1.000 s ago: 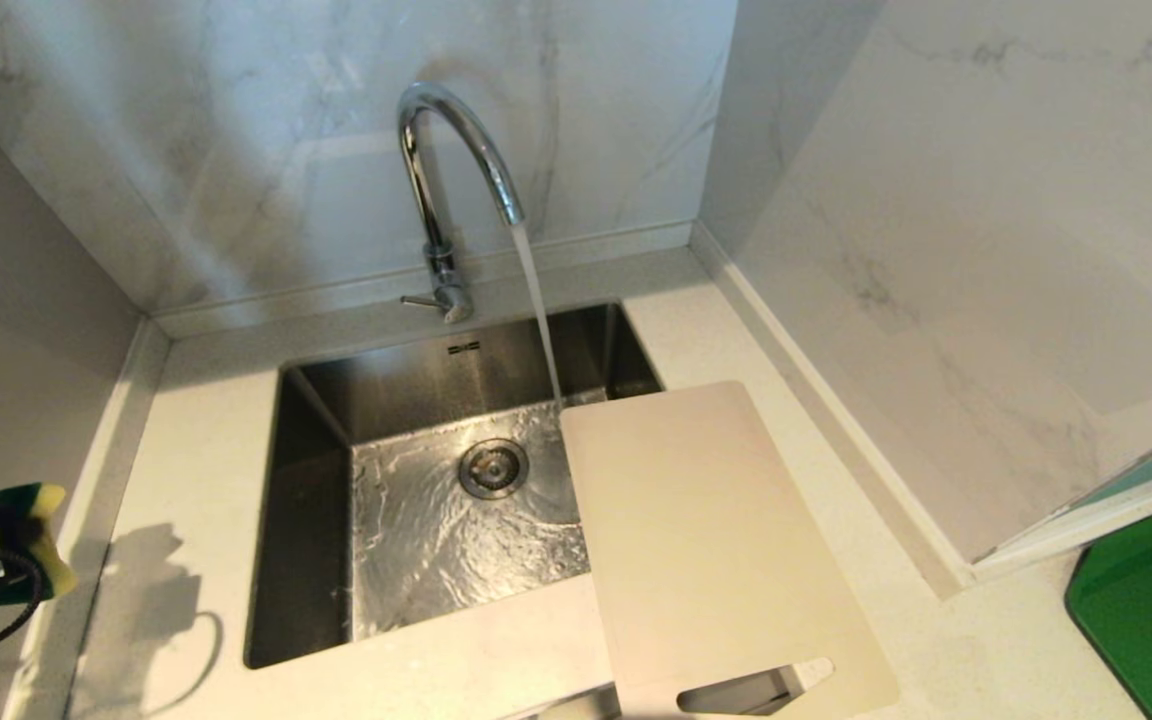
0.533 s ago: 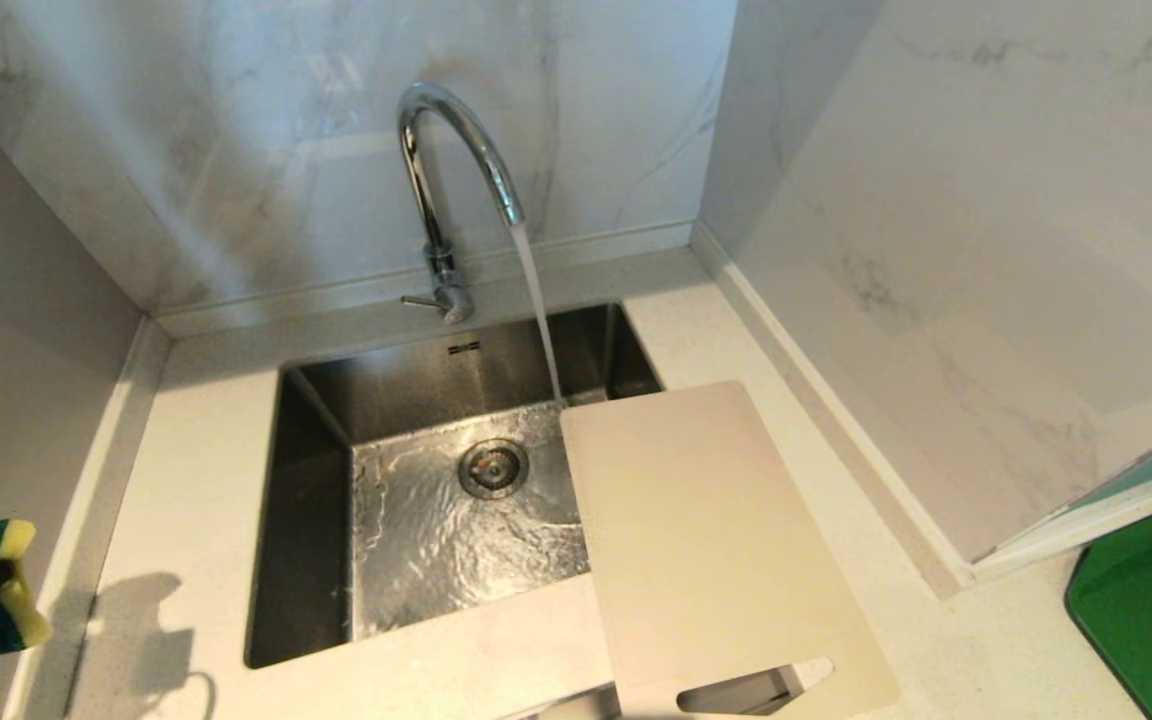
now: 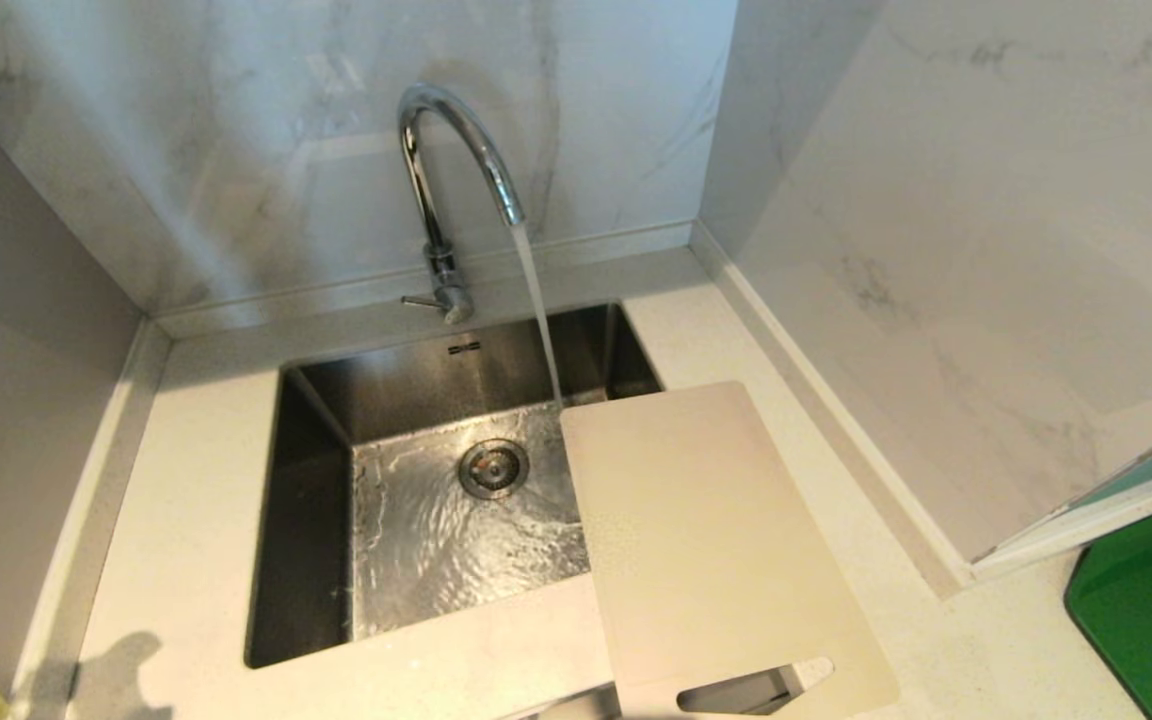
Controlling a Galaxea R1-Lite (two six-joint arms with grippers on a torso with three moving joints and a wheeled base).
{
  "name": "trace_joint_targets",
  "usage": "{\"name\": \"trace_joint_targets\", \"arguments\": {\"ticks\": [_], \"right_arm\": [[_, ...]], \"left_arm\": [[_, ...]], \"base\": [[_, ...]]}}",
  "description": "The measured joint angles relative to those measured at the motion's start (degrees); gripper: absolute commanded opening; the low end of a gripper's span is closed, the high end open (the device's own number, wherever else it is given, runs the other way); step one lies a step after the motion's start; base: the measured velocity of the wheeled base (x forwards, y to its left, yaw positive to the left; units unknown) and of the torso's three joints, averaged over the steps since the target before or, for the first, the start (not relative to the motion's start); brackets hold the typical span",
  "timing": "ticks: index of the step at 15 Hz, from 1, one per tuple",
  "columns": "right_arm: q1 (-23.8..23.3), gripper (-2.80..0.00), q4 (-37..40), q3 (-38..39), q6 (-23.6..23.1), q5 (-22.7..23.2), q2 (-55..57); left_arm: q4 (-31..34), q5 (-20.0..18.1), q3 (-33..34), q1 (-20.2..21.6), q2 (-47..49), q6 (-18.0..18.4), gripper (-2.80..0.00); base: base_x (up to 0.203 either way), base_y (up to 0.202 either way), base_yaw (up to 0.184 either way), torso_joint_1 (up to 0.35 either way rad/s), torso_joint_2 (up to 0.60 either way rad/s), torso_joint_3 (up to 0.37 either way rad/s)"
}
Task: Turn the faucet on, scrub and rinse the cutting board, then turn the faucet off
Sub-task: Pick up the cutting board
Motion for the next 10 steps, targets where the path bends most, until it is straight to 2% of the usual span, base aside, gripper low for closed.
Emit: {"name": "trace_joint_targets", "arguments": {"ticks": [2, 6, 10], "right_arm": [[0.0, -2.8, -0.01, 0.0, 0.01, 0.0, 0.0], [0.0, -2.8, 0.0, 0.0, 0.0, 0.0, 0.0], [0.0, -2.8, -0.02, 0.0, -0.02, 0.0, 0.0]], "left_arm": [[3.98, -0.79, 1.05, -0.11, -3.72, -1.16, -2.8], [6.4, -9.34, 3.23, -0.51, -8.58, -1.03, -2.8], [6.29, -9.81, 5.55, -0.52, -10.44, 0.09, -2.8]], "base": [[0.0, 0.0, 0.0, 0.0, 0.0, 0.0], [0.0, 0.0, 0.0, 0.0, 0.0, 0.0], [0.0, 0.0, 0.0, 0.0, 0.0, 0.0]]}}
